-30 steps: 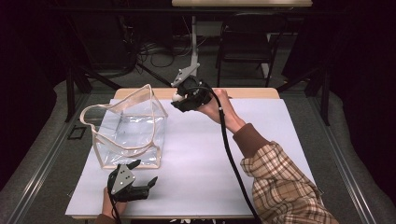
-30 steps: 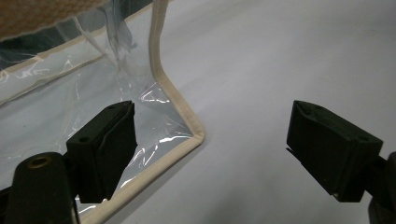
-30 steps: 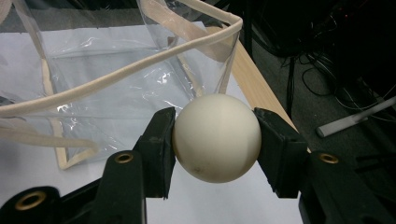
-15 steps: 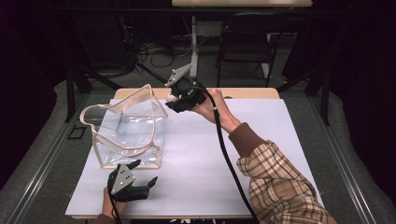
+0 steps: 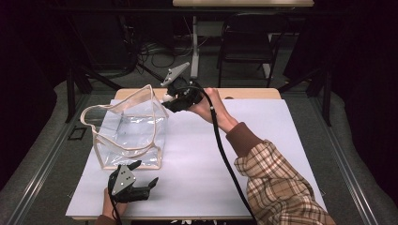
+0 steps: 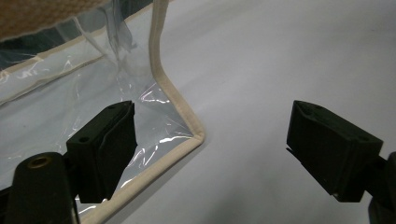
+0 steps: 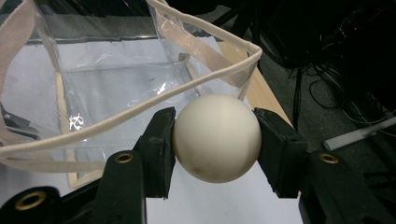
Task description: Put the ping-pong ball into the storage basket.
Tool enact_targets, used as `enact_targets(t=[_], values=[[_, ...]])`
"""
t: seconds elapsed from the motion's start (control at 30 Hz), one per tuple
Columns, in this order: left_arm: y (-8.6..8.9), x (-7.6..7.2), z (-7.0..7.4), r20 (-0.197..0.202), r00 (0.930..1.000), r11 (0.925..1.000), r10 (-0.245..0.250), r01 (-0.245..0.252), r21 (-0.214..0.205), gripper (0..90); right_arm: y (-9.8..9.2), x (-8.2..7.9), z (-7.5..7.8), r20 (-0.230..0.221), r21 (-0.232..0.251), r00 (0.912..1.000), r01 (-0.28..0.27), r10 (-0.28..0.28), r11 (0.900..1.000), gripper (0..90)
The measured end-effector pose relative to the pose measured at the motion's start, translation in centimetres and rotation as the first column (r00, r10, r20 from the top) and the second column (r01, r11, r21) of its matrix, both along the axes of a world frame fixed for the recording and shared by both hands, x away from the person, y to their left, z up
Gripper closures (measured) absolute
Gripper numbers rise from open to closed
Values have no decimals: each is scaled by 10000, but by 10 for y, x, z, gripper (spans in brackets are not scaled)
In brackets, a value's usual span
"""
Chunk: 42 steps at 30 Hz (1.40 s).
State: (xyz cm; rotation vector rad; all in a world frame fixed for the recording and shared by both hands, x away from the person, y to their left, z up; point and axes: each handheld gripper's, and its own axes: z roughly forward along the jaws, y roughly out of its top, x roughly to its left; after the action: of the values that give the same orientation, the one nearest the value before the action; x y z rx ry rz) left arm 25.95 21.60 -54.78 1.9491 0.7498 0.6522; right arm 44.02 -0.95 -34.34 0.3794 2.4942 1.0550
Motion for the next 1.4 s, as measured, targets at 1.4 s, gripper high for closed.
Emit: enact_targets(t=[1.4], values=[[0,-1,0,-26,10000,10000,-18,18,-41,161,37,-5,3,120,158,9984,-560,559,9983,506]])
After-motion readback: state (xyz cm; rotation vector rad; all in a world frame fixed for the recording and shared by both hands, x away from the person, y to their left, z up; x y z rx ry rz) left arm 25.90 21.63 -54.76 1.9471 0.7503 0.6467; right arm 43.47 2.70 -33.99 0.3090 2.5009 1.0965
